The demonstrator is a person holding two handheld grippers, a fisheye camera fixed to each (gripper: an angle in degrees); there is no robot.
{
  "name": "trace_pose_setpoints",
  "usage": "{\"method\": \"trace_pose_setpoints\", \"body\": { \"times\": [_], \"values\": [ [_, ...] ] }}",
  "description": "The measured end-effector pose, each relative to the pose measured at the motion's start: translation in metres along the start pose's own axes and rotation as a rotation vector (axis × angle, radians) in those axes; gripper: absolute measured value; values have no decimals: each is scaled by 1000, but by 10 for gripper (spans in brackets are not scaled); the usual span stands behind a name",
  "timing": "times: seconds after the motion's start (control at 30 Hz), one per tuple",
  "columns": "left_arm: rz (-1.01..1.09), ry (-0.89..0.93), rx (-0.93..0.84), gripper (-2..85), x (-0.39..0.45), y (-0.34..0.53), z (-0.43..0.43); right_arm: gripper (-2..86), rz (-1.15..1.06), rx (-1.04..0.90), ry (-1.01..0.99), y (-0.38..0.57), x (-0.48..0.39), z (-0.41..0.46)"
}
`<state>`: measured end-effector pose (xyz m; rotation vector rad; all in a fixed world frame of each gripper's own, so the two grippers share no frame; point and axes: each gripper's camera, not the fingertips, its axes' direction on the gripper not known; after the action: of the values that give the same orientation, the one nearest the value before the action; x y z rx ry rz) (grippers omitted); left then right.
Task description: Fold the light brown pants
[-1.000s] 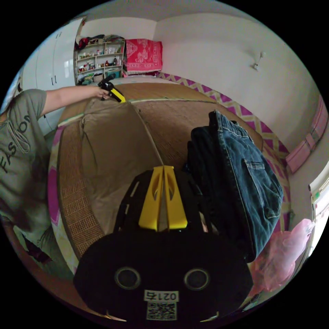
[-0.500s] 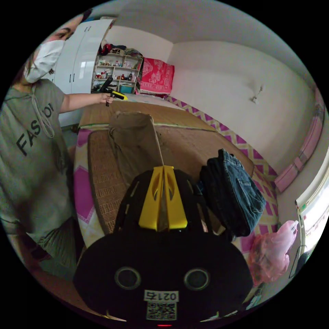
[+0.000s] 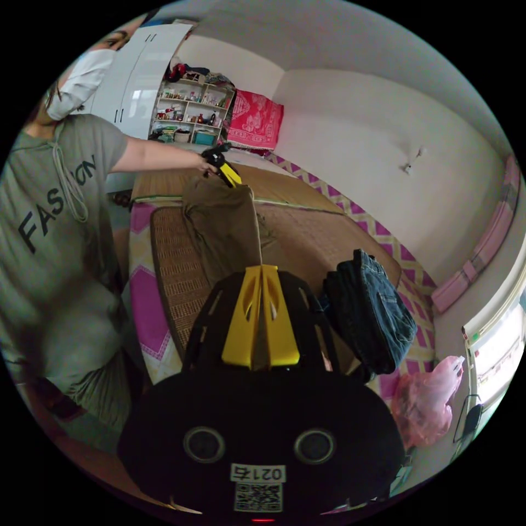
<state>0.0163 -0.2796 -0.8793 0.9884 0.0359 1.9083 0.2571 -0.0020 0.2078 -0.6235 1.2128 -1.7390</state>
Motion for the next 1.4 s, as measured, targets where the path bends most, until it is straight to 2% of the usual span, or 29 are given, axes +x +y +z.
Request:
{"method": "trace_pose_setpoints", "body": {
  "times": [0.1,0.17,0.23,0.43,0.63,0.77,1.0,1.17,1.23,1.33,1.4],
  "values": [
    [13,71,-37,106,-11,-3,19,-10,11,4,-16,5,-2,-9],
    [48,197,-74,30,-13,3,27,-10,12,-1,-11,8,-4,-15],
    [58,253,-86,2,-12,11,26,-10,11,-1,-6,11,-4,-20],
    [22,148,143,-9,12,83,-65,-10,44,24,-5,28,7,-49],
    [45,110,282,-9,103,200,-188,-10,72,118,-91,71,-5,-111],
    [-93,145,264,-9,179,290,-207,-10,114,123,-180,125,-42,-124],
    [-393,201,214,-5,245,392,-166,-9,227,35,-314,198,-75,-79],
    [-440,179,265,7,259,419,-175,7,384,1,-433,245,-57,-67],
    [-438,174,263,12,261,425,-185,25,487,42,-361,269,-43,-86],
    [-444,185,269,11,261,433,-201,81,721,214,-225,323,-16,-133],
    [-439,173,266,7,262,433,-206,100,848,227,-129,352,-4,-146]
  ]
}}
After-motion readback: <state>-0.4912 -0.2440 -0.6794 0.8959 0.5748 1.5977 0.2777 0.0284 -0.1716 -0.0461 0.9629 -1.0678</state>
